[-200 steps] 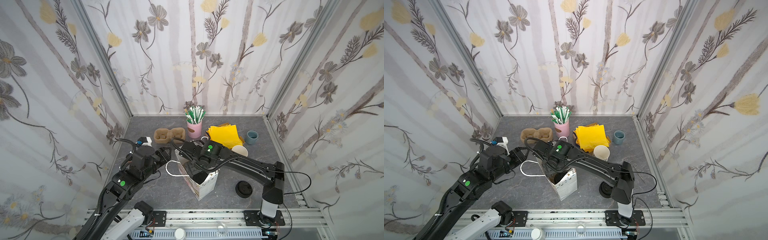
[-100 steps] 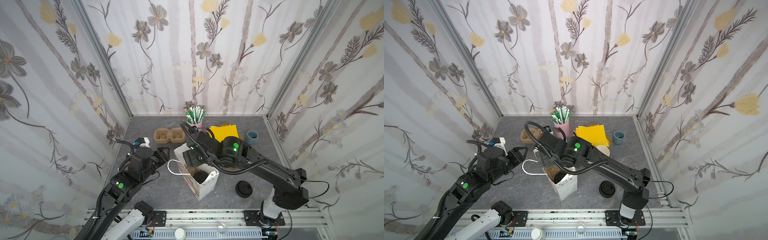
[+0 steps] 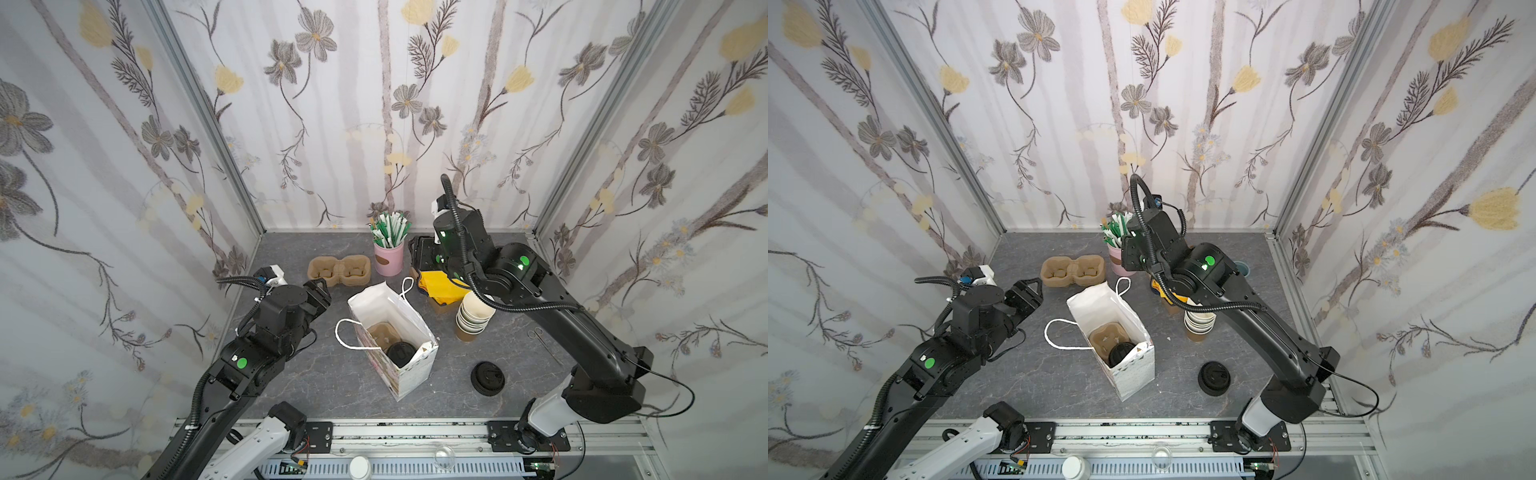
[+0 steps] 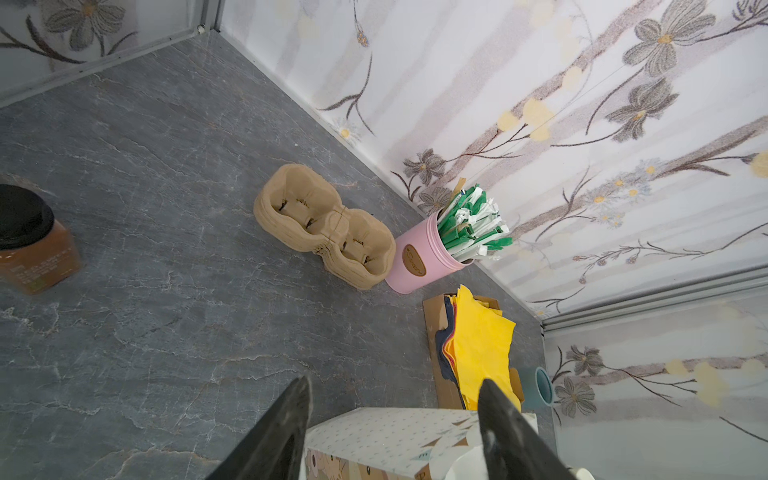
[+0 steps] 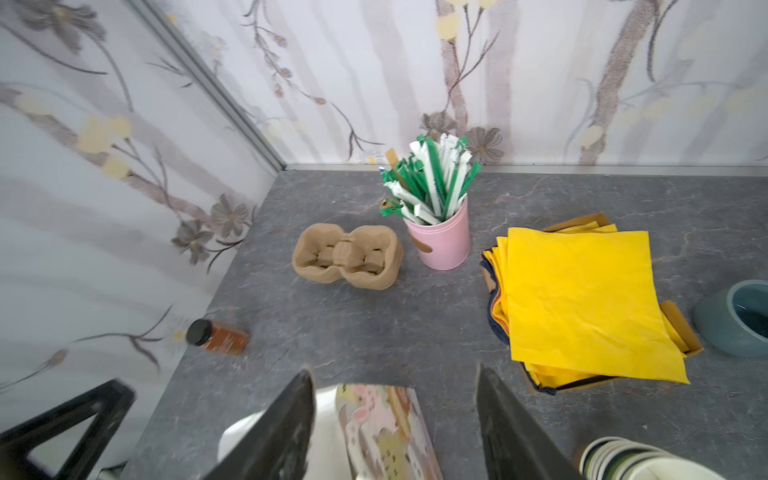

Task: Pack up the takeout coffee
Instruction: 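Move the right gripper to the pink cup and grasp a green-wrapped straw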

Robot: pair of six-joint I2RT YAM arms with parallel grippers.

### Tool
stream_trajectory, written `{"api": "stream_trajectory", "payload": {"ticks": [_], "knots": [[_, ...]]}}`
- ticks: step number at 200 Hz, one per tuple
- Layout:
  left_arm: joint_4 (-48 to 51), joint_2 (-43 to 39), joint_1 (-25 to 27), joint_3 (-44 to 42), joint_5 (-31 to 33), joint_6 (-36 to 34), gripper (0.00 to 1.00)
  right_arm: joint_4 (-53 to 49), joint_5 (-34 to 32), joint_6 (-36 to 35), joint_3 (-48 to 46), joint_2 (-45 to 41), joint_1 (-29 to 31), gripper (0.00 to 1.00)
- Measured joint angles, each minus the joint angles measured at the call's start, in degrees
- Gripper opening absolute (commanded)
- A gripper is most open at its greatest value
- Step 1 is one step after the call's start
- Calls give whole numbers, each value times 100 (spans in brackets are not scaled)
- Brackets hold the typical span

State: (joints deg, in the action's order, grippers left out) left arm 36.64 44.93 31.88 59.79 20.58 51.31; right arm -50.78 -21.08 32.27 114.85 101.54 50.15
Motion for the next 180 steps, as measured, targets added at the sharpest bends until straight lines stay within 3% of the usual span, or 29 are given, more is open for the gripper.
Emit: {"api": "stream_trajectory", "payload": {"ticks": [17,41,93,133,180], "knots": [[-116,214,-13,48,33,-33,66,170,61,-518,-2,444,-247,60],[-269,361,-31,46,26,-63,66,765,365,-1801,-251,946,-501,63],[-640,505,-83,-20,-94,-186,66,2063,1537,-3895,-562,1735,-1316,62],[-804,452,-87,-144,-120,-179,67,2944,2435,-5025,-1202,1832,-1423,56],[-946,374,-105,-247,-98,-131,66,3626,2636,-5571,-1176,2210,-1537,48]]}}
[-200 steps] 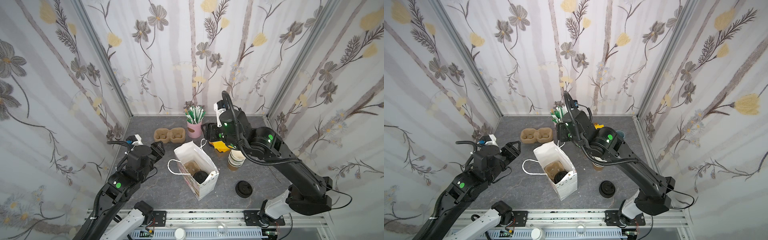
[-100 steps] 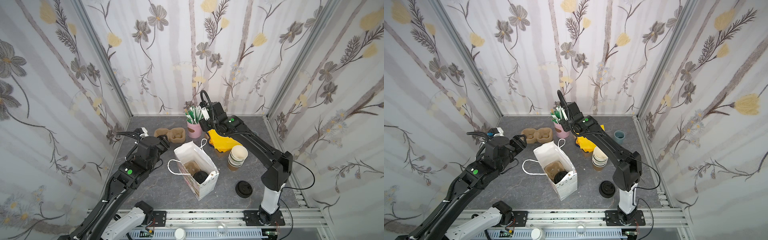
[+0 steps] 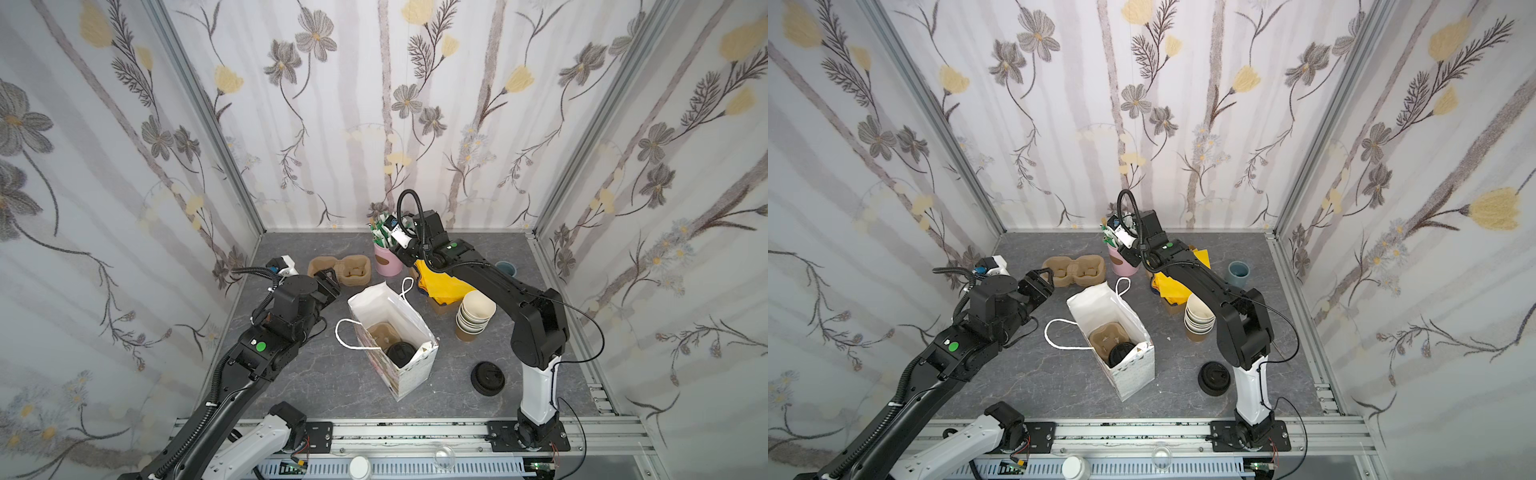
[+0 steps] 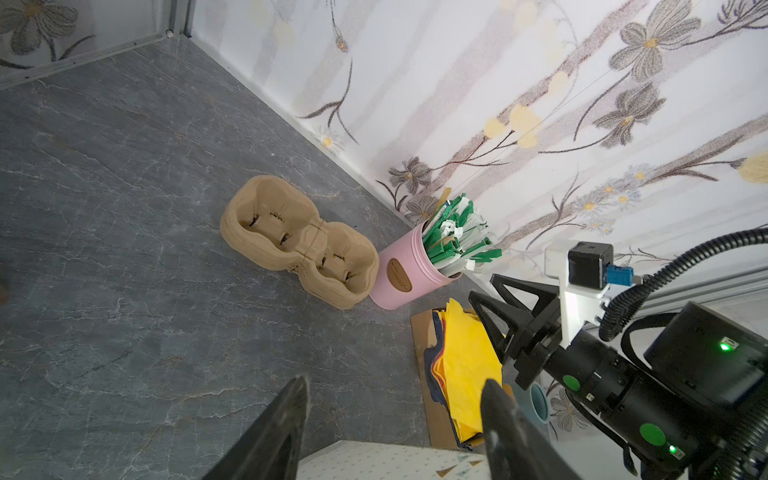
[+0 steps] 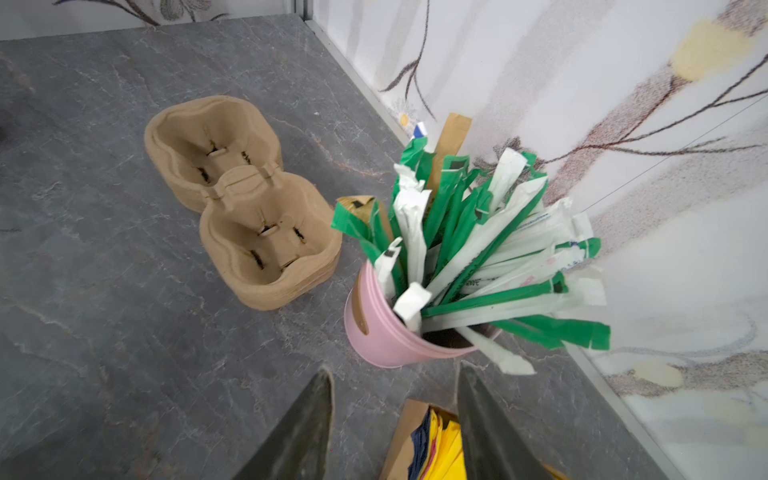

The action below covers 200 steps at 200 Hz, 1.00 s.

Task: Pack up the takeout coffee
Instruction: 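Move the right gripper to the pink cup and grasp a green-wrapped straw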

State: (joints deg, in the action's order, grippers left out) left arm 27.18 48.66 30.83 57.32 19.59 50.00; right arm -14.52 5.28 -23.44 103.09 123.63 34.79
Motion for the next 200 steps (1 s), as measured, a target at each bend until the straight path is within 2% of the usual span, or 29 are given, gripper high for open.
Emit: {"api": "stream_trajectory", "payload": {"ticks": [53,86,145,200], "knots": [[-22,-9,-20,-28,-2,103,66,227,168,-24,271,389,-9,46],[-35,-35,-31,-31,-20,103,66,264,179,2,531,649,-20,35],[-37,-129,-52,-59,-17,101,66,229,160,0,695,831,-20,28],[-35,-157,-68,-76,-20,101,66,219,33,-2,791,951,-20,13]]}}
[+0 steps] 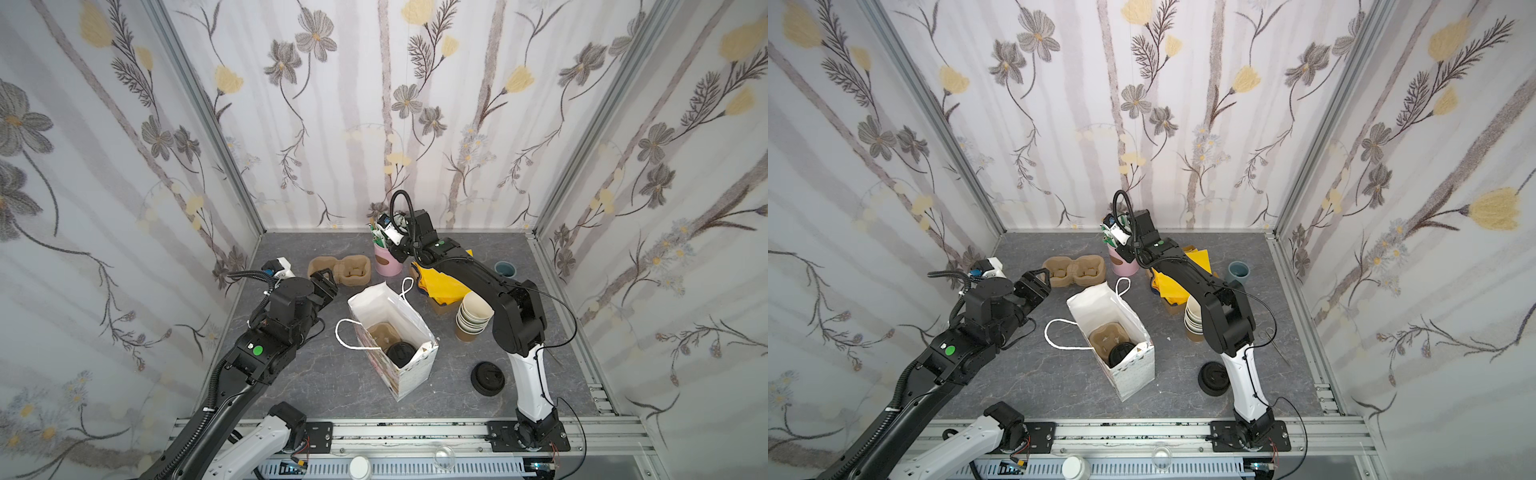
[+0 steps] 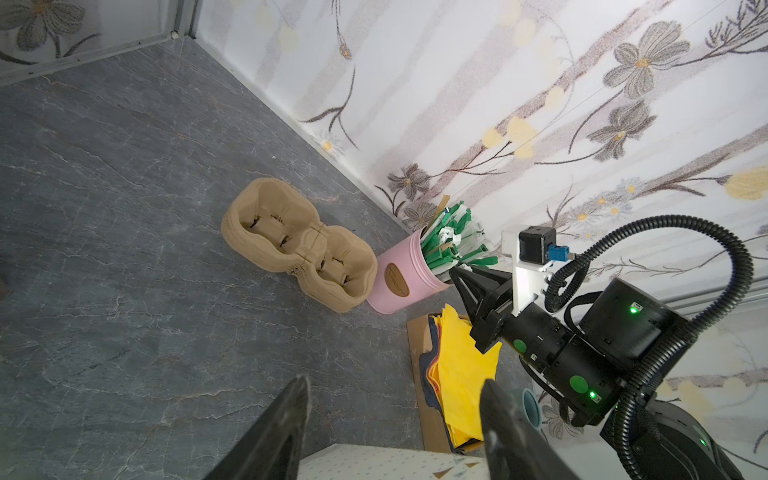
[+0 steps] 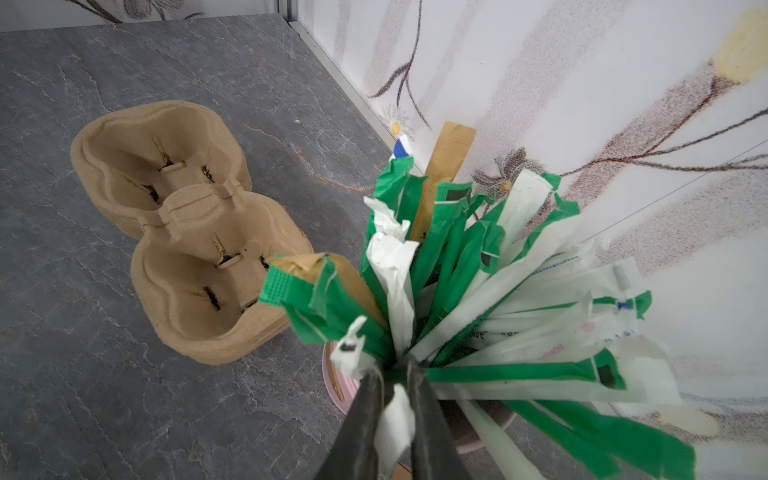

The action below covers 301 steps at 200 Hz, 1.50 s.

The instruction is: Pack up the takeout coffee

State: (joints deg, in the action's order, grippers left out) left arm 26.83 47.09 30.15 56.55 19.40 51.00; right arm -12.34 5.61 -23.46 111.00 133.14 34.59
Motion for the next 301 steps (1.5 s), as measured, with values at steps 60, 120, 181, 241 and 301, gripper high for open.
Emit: {"api": "stream_trajectory", "payload": {"ticks": [60,120,181,241,301], "knots": [[0,-26,0,0,2,2,65,-63,-125,-111,24,-48,-4,7],[0,15,-11,0,0,2,65,-42,-188,-170,35,-533,2,6],[0,35,-17,2,-7,2,65,-85,-144,-61,35,-1054,26,6],[0,20,-28,7,-20,0,65,-332,-35,214,35,-1659,227,6],[-2,-94,-37,-9,-111,-2,65,-649,-87,457,44,-2551,577,7]]}}
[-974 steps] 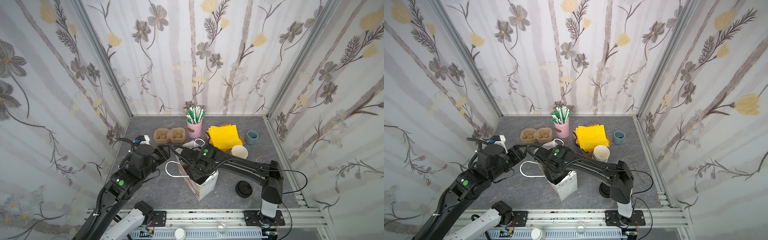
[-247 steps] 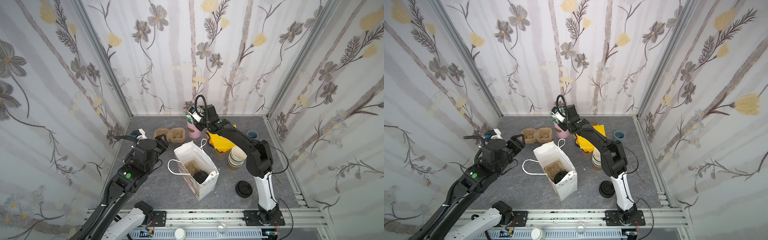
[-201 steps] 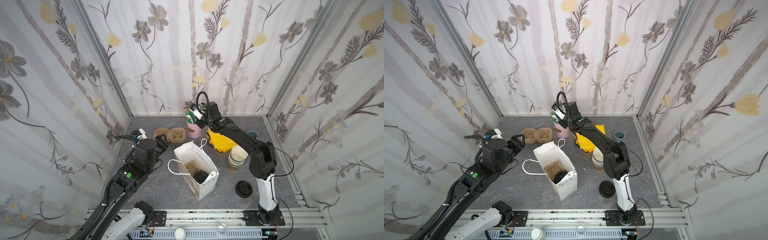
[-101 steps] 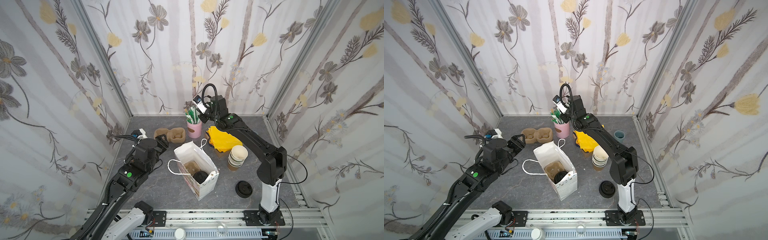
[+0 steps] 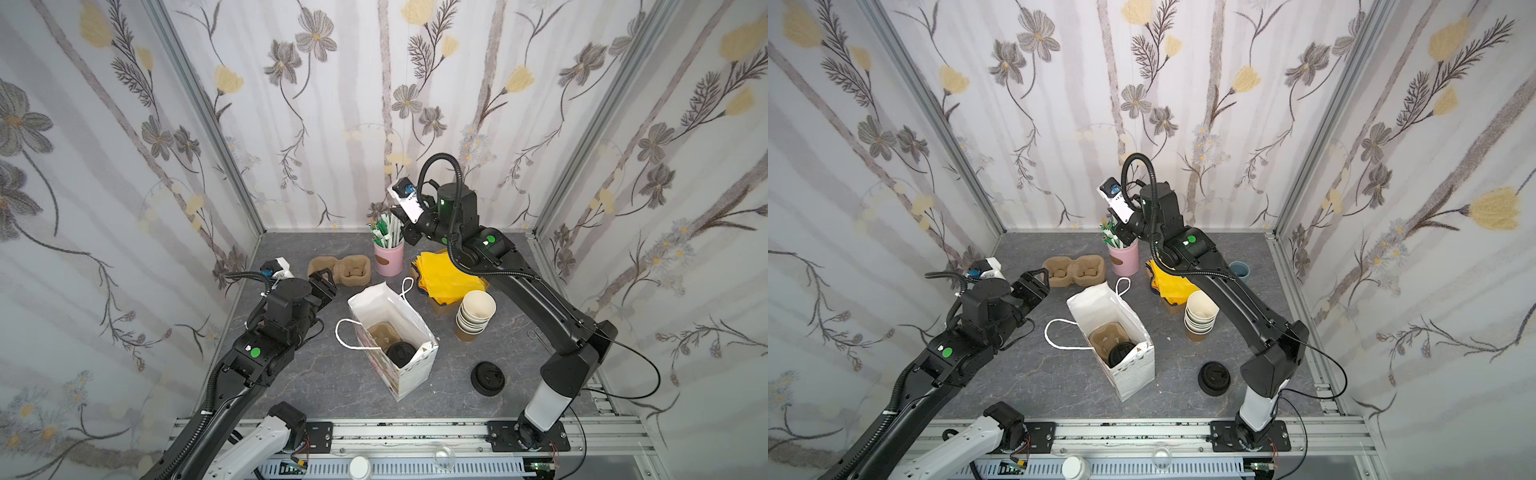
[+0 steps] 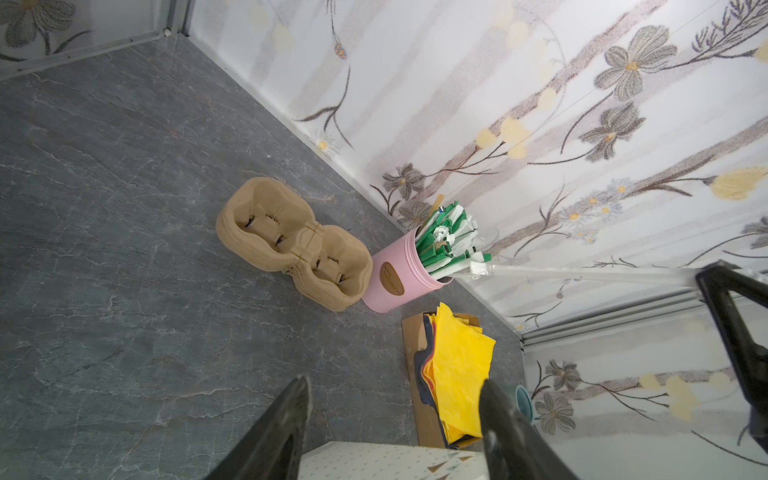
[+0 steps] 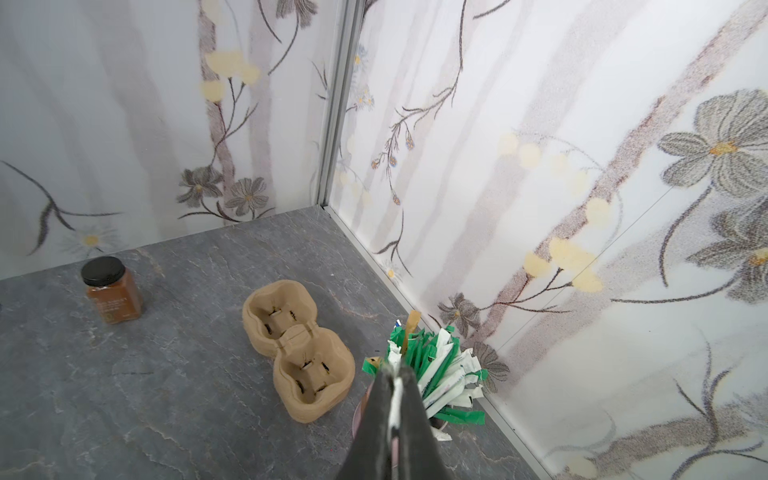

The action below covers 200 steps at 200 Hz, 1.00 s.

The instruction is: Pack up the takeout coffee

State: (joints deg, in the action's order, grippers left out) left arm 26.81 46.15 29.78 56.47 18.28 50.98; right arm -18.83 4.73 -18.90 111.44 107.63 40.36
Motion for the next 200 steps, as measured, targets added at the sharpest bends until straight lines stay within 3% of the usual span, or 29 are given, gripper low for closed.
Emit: {"api": "stream_trajectory", "payload": {"ticks": [58,116,160,200], "knots": [[2,-52,-15,-44,-101,-109,66,-605,-1021,144,151,-299,363,6],[52,-507,-28,13,-409,-343,72,-1349,-1200,708,378,-1290,1276,6],[544,-820,-37,656,-1106,-739,78,-1714,-1207,1467,153,-1985,2253,7],[1338,-815,-39,973,-2225,-789,82,-1685,-1462,1976,-542,-2085,2865,7]]}}
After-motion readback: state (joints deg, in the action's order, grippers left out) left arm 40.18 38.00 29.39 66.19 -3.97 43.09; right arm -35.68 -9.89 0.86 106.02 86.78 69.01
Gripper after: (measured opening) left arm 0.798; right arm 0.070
